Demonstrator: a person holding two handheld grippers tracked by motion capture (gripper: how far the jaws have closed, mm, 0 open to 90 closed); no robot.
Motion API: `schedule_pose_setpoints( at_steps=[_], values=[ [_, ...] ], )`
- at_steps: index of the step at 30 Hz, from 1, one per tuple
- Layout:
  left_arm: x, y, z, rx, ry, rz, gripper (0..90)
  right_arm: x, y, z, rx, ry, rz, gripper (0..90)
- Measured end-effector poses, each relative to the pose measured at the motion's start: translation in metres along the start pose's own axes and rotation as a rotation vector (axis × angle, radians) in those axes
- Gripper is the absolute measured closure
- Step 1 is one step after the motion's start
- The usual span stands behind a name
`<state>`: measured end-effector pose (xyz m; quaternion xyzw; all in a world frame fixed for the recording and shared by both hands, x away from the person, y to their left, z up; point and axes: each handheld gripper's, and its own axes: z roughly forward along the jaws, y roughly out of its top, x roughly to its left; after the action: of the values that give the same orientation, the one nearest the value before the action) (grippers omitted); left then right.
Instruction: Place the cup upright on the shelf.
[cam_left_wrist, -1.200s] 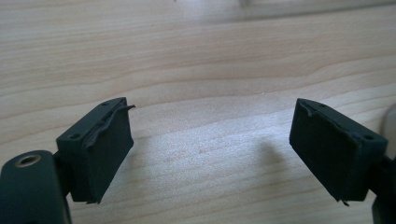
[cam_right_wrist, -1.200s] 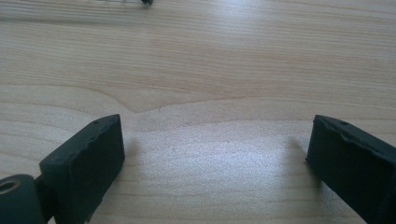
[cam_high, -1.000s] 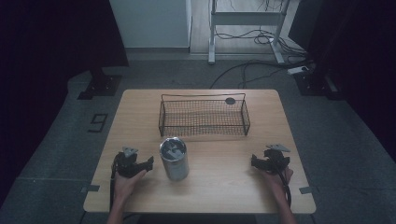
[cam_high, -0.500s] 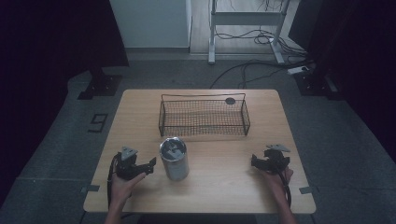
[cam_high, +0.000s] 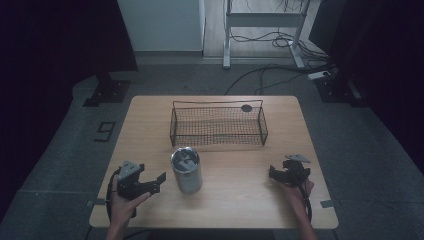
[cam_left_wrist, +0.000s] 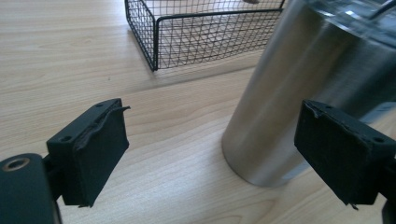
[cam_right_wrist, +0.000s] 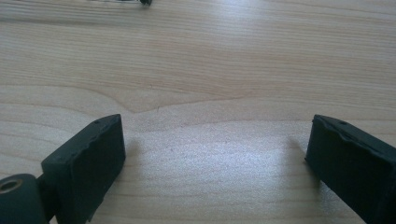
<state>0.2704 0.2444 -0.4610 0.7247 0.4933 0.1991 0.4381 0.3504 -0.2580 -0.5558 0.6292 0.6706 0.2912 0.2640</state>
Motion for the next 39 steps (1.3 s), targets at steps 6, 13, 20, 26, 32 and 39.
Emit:
schedule_pose_setpoints(
  at_steps=[6,13,20,26,32,39],
  values=[
    [-0.005,-0.001,-0.009,-0.006,-0.014,0.017,9.4,0.000,0.000,0.000,-0.001,-0.001,0.000,4.6],
    [-0.015,0.002,-0.019,-0.026,-0.052,0.057,8.0,0.000,0.000,0.000,-0.001,-0.001,0.001,4.7],
    [-0.021,0.004,-0.026,-0.041,-0.117,0.078,5.8,0.000,0.000,0.000,-0.001,-0.001,0.001,4.7],
    [-0.025,0.005,-0.026,-0.039,-0.144,0.097,4.4,0.000,0.000,0.000,-0.001,-0.001,0.001,4.7],
    [-0.030,0.005,-0.024,-0.028,-0.164,0.118,3.7,0.000,0.000,0.000,-0.001,-0.001,0.001,4.7],
    [-0.038,0.005,-0.022,-0.015,-0.188,0.152,2.7,0.000,0.000,0.000,-0.001,-0.001,0.001,4.8]
  ],
)
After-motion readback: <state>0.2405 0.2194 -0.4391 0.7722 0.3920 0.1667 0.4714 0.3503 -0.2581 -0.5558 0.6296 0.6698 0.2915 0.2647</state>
